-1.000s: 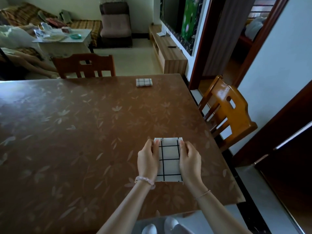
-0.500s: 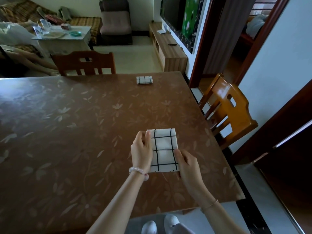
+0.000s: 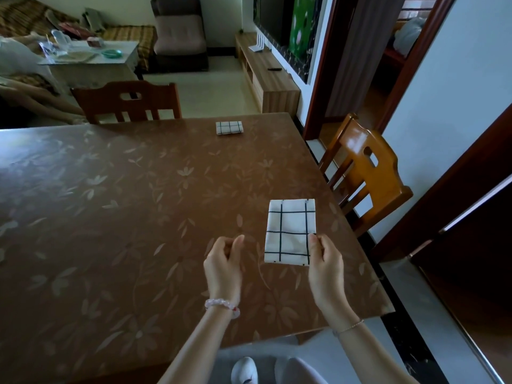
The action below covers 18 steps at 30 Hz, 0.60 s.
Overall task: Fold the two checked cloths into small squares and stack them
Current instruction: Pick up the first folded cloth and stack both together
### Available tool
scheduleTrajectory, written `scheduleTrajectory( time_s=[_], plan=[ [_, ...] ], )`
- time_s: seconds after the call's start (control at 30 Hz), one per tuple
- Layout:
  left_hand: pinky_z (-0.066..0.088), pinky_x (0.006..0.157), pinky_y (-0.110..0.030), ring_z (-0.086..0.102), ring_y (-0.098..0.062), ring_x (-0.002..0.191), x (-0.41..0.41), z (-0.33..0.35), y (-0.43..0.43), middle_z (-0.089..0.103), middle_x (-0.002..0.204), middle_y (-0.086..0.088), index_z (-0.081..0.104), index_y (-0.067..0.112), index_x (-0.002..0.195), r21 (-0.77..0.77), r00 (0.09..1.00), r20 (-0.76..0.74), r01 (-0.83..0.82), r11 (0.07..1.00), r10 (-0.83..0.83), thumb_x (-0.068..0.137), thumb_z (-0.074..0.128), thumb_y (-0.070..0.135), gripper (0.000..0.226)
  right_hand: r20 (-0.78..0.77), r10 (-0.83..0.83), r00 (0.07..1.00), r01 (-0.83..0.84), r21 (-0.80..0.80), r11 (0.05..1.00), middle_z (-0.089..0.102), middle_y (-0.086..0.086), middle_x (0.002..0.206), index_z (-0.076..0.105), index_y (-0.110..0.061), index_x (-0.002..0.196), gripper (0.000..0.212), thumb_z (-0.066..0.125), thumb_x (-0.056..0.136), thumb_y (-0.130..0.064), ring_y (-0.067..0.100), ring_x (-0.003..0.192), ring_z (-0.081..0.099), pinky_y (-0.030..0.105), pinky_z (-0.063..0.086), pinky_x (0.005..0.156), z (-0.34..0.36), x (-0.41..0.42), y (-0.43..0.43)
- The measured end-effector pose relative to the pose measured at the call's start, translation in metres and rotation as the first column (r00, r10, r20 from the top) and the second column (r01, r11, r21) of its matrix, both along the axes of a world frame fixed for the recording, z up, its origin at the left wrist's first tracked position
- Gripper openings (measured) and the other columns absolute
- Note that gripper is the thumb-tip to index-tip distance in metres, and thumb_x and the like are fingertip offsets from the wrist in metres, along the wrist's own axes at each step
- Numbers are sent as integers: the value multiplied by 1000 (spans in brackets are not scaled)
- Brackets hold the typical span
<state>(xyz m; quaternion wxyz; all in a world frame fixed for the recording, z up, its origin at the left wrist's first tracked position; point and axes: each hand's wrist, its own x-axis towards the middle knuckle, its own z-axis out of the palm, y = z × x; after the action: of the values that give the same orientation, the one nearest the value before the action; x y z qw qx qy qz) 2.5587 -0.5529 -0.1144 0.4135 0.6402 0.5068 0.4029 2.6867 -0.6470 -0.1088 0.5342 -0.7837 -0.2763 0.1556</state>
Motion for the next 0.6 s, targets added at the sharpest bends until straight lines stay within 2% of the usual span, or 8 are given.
scheduleTrajectory(
  time_s=[0.07, 0.17, 0.23, 0.3, 0.4, 0.43, 0.53, 0.6],
  plan=[
    [34, 48, -19, 44, -9, 47, -2, -2, 1, 51, 53, 5, 60, 12, 73, -26, 1000, -19, 14, 1000, -15, 91, 55, 34, 28, -7, 10, 1000, -10, -1, 1000, 59, 3, 68, 54, -15, 78, 29, 38, 98, -28, 18, 59, 55, 27, 44, 48, 1, 5, -6],
    [35, 50, -37, 39, -17, 50, 5, 0, -7, 43, 52, 1, 54, 17, 67, -182, 990, 129, 84, 980, -61, 95, 48, 33, 32, -42, 15, 999, -14, 29, 999, 60, 2, 67, 56, -16, 80, 27, 39, 98, -28, 14, 55, 56, 25, 45, 45, 5, 8, -14],
    [34, 49, -36, 38, -21, 52, 14, 5, -18, 43, 55, -4, 57, 14, 71, -265, 966, 238, 163, 950, -99, 96, 45, 30, 32, -86, 22, 996, -17, 63, 998, 57, 1, 62, 57, -12, 82, 27, 41, 98, -27, 6, 44, 51, 17, 39, 38, 10, 13, -23],
    [37, 52, -33, 44, -21, 57, 24, 13, -28, 49, 63, -10, 61, 7, 78, -302, 937, 317, 248, 920, -149, 97, 45, 27, 32, -124, 41, 991, -29, 100, 995, 57, 4, 61, 58, -11, 84, 27, 42, 97, -28, 7, 41, 49, 18, 38, 36, 16, 21, -36],
    [45, 63, -32, 57, -19, 69, 42, 24, -44, 62, 77, -10, 64, 8, 84, -309, 901, 364, 357, 881, -238, 96, 46, 29, 30, -187, 28, 982, -2, 140, 990, 66, 8, 74, 61, -13, 92, 25, 43, 97, -30, 24, 53, 62, 32, 53, 46, 25, 40, -61],
    [46, 64, -29, 59, -17, 70, 50, 28, -49, 64, 78, -7, 65, 9, 86, -314, 891, 370, 385, 868, -262, 96, 46, 30, 30, -210, 9, 978, 23, 150, 988, 68, 8, 79, 62, -15, 95, 24, 43, 97, -30, 24, 60, 66, 33, 55, 48, 28, 48, -71],
    [48, 62, -25, 61, -16, 69, 77, 43, -74, 66, 77, -5, 65, 8, 89, -344, 862, 395, 459, 819, -318, 97, 45, 28, 28, -236, -24, 971, 72, 198, 978, 70, 7, 84, 64, -15, 97, 23, 44, 97, -26, 15, 66, 68, 26, 53, 49, 37, 77, -109],
    [48, 61, -26, 60, -15, 66, 95, 51, -95, 64, 73, -4, 65, 7, 90, -361, 850, 403, 487, 795, -338, 97, 45, 25, 28, -201, -60, 978, 104, 214, 971, 70, 9, 84, 65, -14, 93, 23, 45, 97, -23, 19, 73, 69, 30, 55, 53, 44, 99, -140]
  ],
)
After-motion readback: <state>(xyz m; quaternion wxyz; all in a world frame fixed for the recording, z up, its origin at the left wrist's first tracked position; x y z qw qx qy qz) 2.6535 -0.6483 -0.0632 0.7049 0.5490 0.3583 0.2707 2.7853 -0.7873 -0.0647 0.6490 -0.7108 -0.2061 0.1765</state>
